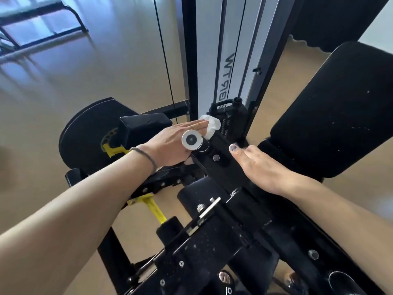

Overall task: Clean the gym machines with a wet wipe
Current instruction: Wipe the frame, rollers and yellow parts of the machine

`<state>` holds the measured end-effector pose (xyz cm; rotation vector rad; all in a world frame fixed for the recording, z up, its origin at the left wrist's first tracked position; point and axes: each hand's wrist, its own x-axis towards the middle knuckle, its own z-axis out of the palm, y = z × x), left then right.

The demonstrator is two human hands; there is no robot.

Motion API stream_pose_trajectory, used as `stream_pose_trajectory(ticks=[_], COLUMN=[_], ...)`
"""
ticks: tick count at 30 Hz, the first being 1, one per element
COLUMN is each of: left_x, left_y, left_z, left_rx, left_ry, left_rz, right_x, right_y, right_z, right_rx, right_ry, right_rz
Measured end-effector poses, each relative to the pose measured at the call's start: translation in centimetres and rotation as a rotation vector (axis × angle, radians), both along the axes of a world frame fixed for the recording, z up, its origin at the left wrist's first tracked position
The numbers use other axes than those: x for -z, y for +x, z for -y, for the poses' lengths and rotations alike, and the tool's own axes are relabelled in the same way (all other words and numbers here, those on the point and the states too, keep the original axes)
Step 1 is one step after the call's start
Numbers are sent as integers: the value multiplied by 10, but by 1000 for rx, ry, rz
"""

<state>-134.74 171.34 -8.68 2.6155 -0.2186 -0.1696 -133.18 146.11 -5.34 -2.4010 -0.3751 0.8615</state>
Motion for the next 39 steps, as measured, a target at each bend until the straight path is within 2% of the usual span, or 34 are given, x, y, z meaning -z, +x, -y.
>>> stream_pose_trajectory(ticks=[3,7,12,14,16,19,21,23,26,31,36,39], left_x=[14,18,18,18,17,0,-14,-27,-39,-46,-44,-40], left_y=[-10,-32,-59,-70,-73,-63,-59,-61,-70,-79,-85,-84], left_z=[8,30,49,57,62,58,59,64,65,72,74,75], left_rx=[-175,-283,-289,-308,-475,-867,-939,-919,-873,-800,-605,-535], left_ry=[-106,-16,-29,-99,-303,-883,-1187,-1286,-1322,-1364,-965,-835], left_rz=[-23,67,119,133,157,92,98,157,225,195,243,246], right_x=[-2,-1,3,4,4,6,7,8,10,14,16,16], right_y=[-1,-2,-3,-4,-5,-4,-3,-1,1,2,4,4], right_z=[1,2,1,1,1,4,5,7,7,7,7,6], right_rx=[4,-9,-31,-32,-28,-20,-19,-15,-15,-34,-47,-49], right_ry=[4,-3,-29,-24,-20,1,21,33,34,22,24,16], right_rz=[-21,1,40,51,61,45,26,15,23,37,40,42])
